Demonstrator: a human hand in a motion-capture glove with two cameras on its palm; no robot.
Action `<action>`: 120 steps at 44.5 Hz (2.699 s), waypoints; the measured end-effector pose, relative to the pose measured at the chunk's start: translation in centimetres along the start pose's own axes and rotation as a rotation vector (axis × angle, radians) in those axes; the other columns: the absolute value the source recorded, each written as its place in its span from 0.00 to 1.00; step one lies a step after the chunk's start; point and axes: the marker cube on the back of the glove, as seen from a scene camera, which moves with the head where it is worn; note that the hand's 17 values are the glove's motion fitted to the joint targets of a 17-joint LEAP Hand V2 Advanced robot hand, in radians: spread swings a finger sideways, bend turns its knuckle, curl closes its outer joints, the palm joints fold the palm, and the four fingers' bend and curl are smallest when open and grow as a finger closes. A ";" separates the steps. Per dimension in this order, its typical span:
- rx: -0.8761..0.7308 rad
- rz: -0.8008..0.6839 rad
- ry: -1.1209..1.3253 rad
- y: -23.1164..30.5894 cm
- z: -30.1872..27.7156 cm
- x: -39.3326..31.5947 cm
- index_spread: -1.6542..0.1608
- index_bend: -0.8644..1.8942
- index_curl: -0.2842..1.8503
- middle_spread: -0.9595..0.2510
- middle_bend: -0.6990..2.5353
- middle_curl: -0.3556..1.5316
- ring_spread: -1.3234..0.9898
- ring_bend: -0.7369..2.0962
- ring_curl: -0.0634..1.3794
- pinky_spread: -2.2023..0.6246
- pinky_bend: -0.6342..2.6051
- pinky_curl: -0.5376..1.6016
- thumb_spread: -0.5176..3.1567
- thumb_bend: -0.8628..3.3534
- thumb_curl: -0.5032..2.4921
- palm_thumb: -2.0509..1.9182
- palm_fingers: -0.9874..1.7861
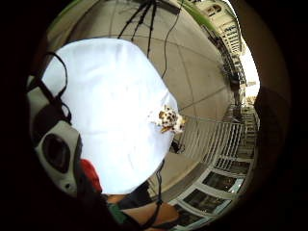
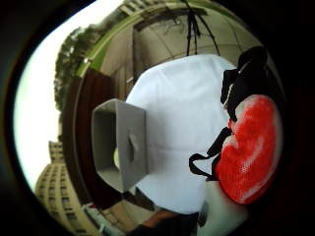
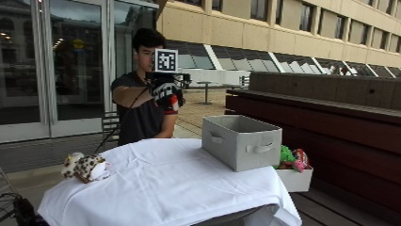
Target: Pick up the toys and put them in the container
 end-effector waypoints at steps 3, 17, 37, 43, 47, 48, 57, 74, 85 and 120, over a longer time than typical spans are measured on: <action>0.011 -0.032 -0.003 1.0 -3.0 -2.0 0.76 0.49 0.35 0.50 0.47 0.50 0.40 0.67 0.41 0.62 0.50 0.46 0.24 0.25 0.41 0.70 0.75; 0.166 -0.138 -0.036 5.3 -13.5 -13.5 0.73 0.46 0.37 0.47 0.46 0.52 0.40 0.68 0.41 0.62 0.50 0.46 0.25 0.25 0.44 0.69 0.75; 0.145 -0.296 -0.067 10.5 -12.5 -29.8 0.71 0.45 0.43 0.45 0.45 0.54 0.40 0.67 0.40 0.62 0.50 0.46 0.25 0.24 0.48 0.69 0.76; 0.147 -0.312 -0.062 12.5 -11.9 -33.6 0.71 0.44 0.45 0.45 0.45 0.55 0.40 0.67 0.40 0.62 0.50 0.47 0.25 0.24 0.49 0.69 0.76; 0.156 -0.323 -0.079 12.6 -11.1 -34.7 0.70 0.44 0.46 0.45 0.45 0.55 0.40 0.67 0.40 0.62 0.50 0.47 0.25 0.24 0.49 0.69 0.76; 0.160 -0.326 -0.081 12.6 -10.8 -34.9 0.70 0.44 0.47 0.45 0.45 0.55 0.40 0.67 0.40 0.62 0.50 0.47 0.25 0.24 0.50 0.69 0.76; 0.136 -0.302 -0.075 10.1 -7.9 -34.3 0.70 0.36 0.47 0.44 0.40 0.54 0.39 0.67 0.40 0.61 0.54 0.48 0.30 0.21 0.48 0.65 0.68; -0.001 -0.365 -0.005 8.2 -5.7 -32.1 0.72 0.35 0.37 0.73 0.27 0.46 0.51 0.52 0.30 0.71 0.59 0.47 0.40 0.18 0.34 0.48 0.29; -0.004 -0.335 0.039 8.9 -6.7 -26.7 0.73 0.35 0.32 0.75 0.27 0.44 0.55 0.43 0.24 0.76 0.56 0.44 0.40 0.18 0.30 0.49 0.27; -0.047 0.049 0.094 5.2 -3.2 14.6 0.76 0.34 0.23 0.76 0.27 0.39 0.51 0.33 0.23 0.76 0.42 0.39 0.40 0.18 0.24 0.49 0.28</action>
